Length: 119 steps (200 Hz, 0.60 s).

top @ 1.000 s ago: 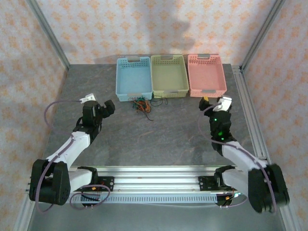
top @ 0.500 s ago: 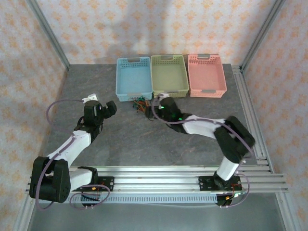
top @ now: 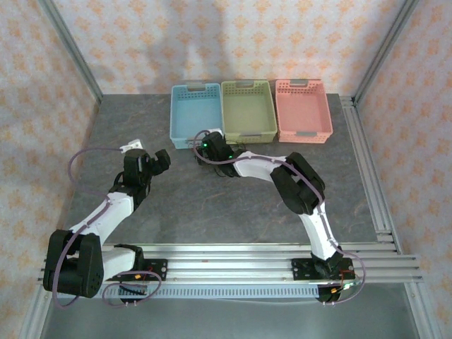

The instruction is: Untangle the cables

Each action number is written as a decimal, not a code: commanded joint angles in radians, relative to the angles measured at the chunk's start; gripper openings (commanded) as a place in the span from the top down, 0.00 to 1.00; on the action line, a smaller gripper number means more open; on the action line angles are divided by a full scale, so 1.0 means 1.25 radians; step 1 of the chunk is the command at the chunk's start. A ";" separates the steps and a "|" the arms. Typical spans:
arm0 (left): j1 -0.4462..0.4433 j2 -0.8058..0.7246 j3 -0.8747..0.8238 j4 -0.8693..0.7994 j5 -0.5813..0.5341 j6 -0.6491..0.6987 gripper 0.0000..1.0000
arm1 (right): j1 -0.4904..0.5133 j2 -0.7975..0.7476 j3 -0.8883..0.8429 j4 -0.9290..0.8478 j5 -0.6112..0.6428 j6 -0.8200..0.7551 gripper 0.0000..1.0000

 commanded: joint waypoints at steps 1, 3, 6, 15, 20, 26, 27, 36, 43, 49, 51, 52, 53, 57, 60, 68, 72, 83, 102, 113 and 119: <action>-0.005 -0.008 -0.010 0.031 -0.018 -0.007 0.04 | 0.002 0.014 0.036 -0.075 0.033 -0.043 0.47; -0.004 -0.008 -0.010 0.031 -0.016 -0.006 0.04 | 0.002 0.013 0.034 -0.075 0.033 -0.045 0.50; -0.004 -0.008 -0.010 0.032 -0.016 -0.008 0.04 | 0.002 0.010 0.031 -0.076 0.030 -0.048 0.55; -0.005 -0.008 -0.010 0.034 -0.013 -0.009 0.04 | 0.002 -0.005 0.020 -0.079 0.019 -0.060 0.70; -0.005 -0.008 -0.010 0.034 -0.012 -0.010 0.04 | 0.002 -0.018 0.010 -0.083 0.012 -0.066 0.77; -0.005 -0.008 -0.011 0.034 -0.010 -0.010 0.04 | 0.002 -0.036 -0.008 -0.085 0.001 -0.074 0.84; -0.005 -0.008 -0.011 0.034 -0.009 -0.010 0.04 | 0.001 -0.041 -0.011 -0.085 -0.002 -0.075 0.85; -0.005 -0.011 -0.011 0.035 -0.005 -0.010 0.04 | 0.002 -0.081 -0.058 -0.075 -0.017 -0.086 0.89; -0.005 -0.014 -0.012 0.036 0.000 -0.012 0.04 | 0.002 -0.118 -0.106 -0.057 -0.027 -0.090 0.91; -0.005 -0.017 -0.014 0.038 0.008 -0.012 0.04 | 0.002 -0.152 -0.152 -0.041 -0.037 -0.093 0.92; -0.006 -0.018 -0.014 0.039 0.011 -0.012 0.04 | 0.003 -0.161 -0.166 -0.035 -0.041 -0.095 0.92; -0.006 -0.018 -0.014 0.040 0.012 -0.012 0.04 | 0.002 -0.166 -0.175 -0.033 -0.043 -0.095 0.92; -0.006 -0.019 -0.015 0.040 0.014 -0.012 0.04 | 0.002 -0.174 -0.180 -0.032 -0.046 -0.096 0.92; -0.006 -0.021 -0.015 0.042 0.021 -0.011 0.04 | 0.002 -0.198 -0.207 -0.029 -0.055 -0.099 0.93; -0.006 -0.022 -0.015 0.043 0.026 -0.012 0.04 | 0.002 -0.215 -0.227 -0.028 -0.063 -0.100 0.93; -0.008 -0.027 -0.013 0.044 0.046 -0.011 0.05 | 0.002 -0.261 -0.277 -0.028 -0.086 -0.103 0.94; -0.011 -0.029 -0.012 0.044 0.056 -0.010 0.05 | 0.002 -0.283 -0.301 -0.029 -0.100 -0.105 0.94; -0.021 -0.031 -0.003 0.043 0.089 -0.008 0.05 | 0.002 -0.340 -0.365 -0.024 -0.135 -0.113 0.94; -0.073 -0.034 0.021 0.025 0.131 -0.011 0.05 | 0.002 -0.413 -0.441 -0.016 -0.168 -0.125 0.94; -0.118 -0.038 0.039 0.003 0.143 -0.008 0.05 | 0.002 -0.436 -0.470 -0.009 -0.171 -0.130 0.92; -0.145 -0.041 0.047 -0.005 0.147 -0.012 0.05 | 0.002 -0.443 -0.482 -0.002 -0.169 -0.130 0.92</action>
